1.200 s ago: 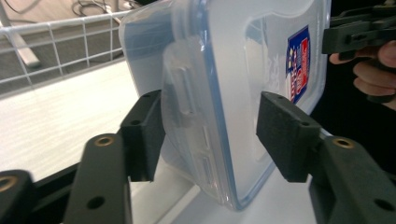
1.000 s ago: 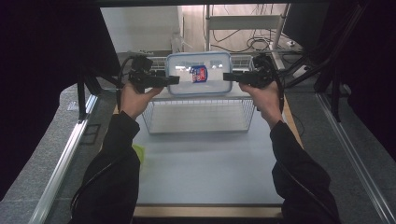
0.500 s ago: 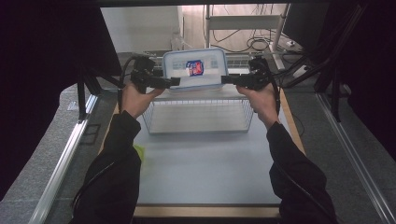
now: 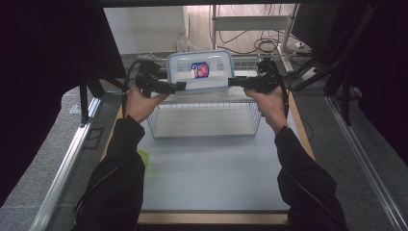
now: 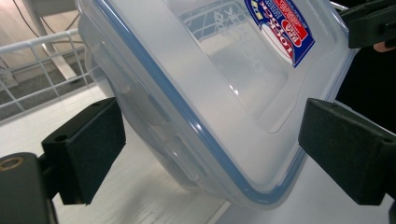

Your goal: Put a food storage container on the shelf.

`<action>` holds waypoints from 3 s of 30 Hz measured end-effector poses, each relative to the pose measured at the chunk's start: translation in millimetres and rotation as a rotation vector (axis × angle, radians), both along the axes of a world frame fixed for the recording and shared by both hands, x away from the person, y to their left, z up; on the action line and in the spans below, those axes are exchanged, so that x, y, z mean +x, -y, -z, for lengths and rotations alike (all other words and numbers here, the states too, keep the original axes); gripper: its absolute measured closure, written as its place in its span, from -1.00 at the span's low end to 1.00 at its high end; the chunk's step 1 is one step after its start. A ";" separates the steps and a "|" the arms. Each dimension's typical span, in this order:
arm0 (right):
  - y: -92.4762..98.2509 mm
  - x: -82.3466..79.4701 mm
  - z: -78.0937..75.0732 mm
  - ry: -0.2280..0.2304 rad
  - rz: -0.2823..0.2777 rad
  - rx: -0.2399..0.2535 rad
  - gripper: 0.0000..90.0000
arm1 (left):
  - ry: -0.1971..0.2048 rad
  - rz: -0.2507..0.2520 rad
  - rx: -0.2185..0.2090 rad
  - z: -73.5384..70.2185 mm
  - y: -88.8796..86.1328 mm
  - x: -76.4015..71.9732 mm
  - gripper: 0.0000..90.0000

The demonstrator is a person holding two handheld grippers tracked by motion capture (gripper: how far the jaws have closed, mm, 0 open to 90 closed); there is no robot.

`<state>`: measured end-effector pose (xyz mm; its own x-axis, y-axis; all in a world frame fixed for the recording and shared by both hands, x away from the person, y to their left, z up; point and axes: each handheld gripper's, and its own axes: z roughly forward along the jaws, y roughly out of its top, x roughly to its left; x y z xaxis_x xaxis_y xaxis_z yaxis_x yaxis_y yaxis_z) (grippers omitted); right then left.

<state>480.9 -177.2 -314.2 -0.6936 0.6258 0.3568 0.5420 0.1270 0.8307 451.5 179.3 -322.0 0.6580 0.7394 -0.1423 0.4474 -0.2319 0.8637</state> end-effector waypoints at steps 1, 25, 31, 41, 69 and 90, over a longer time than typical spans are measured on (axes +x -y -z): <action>0.1 0.0 0.1 -0.001 0.000 0.002 0.26 | -0.002 -0.008 -0.017 0.5 -0.1 -0.3 -0.82; -1.2 -1.4 7.8 0.004 -0.020 -0.025 0.25 | 0.004 0.027 -0.096 5.3 -26.1 -29.7 -0.67; -4.5 -11.6 9.8 0.051 -0.026 -0.080 0.43 | 0.074 -0.008 0.025 13.6 -5.8 -66.2 -0.01; -12.5 -22.3 19.9 0.086 -0.048 -0.126 0.83 | 0.028 0.005 0.056 25.5 6.8 -57.7 0.85; -30.6 -17.4 31.3 0.136 -0.023 -0.167 0.77 | -0.013 -0.016 0.092 28.6 13.8 -21.2 0.83; -27.8 -84.4 58.1 0.253 -0.143 -0.217 -0.31 | 0.101 0.087 0.074 58.2 38.5 -106.8 -0.42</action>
<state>396.5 -149.4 -372.3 -0.8288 0.5586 0.0316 0.2865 0.3752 0.8816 344.6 140.8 -380.2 0.7286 0.6847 -0.0197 0.3346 -0.3306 0.8825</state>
